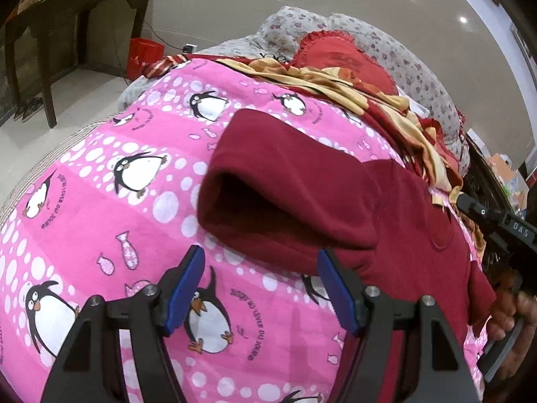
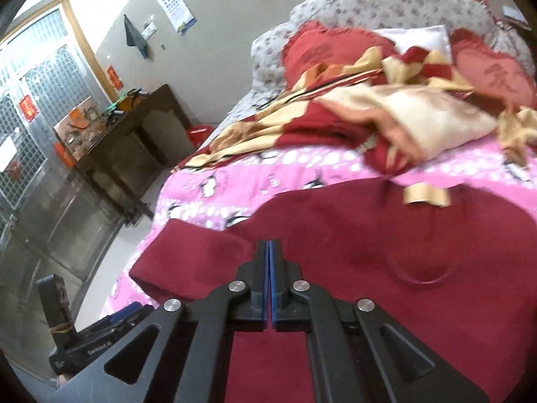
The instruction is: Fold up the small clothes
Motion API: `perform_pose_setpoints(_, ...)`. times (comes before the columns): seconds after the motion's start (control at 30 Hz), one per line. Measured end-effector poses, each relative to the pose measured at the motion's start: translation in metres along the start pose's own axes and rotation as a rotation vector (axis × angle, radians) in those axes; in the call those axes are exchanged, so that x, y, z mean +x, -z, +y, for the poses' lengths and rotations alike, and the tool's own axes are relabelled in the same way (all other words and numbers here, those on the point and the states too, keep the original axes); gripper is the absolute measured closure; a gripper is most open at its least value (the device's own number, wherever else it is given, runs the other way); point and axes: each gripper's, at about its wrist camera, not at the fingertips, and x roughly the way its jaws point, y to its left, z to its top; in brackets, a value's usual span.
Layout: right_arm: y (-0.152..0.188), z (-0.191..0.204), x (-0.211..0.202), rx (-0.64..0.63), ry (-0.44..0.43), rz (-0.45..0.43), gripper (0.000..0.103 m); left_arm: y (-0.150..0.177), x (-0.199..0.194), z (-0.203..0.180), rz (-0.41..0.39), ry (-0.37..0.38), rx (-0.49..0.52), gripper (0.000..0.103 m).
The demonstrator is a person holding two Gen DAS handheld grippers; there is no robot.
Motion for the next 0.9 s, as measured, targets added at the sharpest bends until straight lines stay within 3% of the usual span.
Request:
perform_pose_setpoints(0.07, 0.002, 0.001, 0.01, 0.001, -0.023, 0.063, 0.078, 0.001, 0.001, -0.002, 0.005, 0.007, -0.002, 0.03)
perform_pose_setpoints(0.1, 0.005, 0.002, 0.018, 0.01, -0.036, 0.082, 0.073, 0.002, 0.0, -0.003, 0.006, 0.008, -0.004, 0.03)
perform_pose_setpoints(0.17, 0.011, 0.011, 0.037, 0.018, -0.059, 0.101, 0.052, 0.003, -0.001, -0.003, 0.005, 0.008, -0.002, 0.03)
perform_pose_setpoints(0.2, 0.015, 0.013, 0.045, 0.016, -0.063, 0.112, 0.052, 0.003, -0.002, -0.003, 0.004, 0.006, 0.001, 0.03)
perform_pose_setpoints(0.47, 0.028, 0.036, 0.128, -0.041, 0.01, 0.242, 0.052, 0.007, -0.003, 0.014, 0.013, -0.005, -0.029, 0.03)
perform_pose_setpoints(0.53, 0.028, 0.033, 0.132, -0.007, 0.003, 0.225, 0.052, 0.007, -0.003, 0.019, 0.017, -0.006, -0.044, 0.03)
perform_pose_setpoints(0.6, 0.027, 0.035, 0.126, 0.006, -0.021, 0.194, 0.064, 0.008, -0.003, 0.022, 0.015, -0.011, -0.053, 0.03)
perform_pose_setpoints(0.63, 0.026, 0.036, 0.122, 0.002, -0.024, 0.187, 0.08, 0.008, -0.003, 0.022, 0.014, -0.014, -0.056, 0.03)
perform_pose_setpoints(0.8, 0.011, 0.027, 0.069, 0.05, -0.12, 0.084, 0.08, 0.006, -0.008, 0.025, -0.005, -0.015, -0.07, 0.03)
perform_pose_setpoints(0.9, 0.003, 0.021, 0.028, 0.022, -0.125, 0.009, 0.08, 0.005, -0.012, 0.023, -0.014, -0.013, -0.071, 0.03)
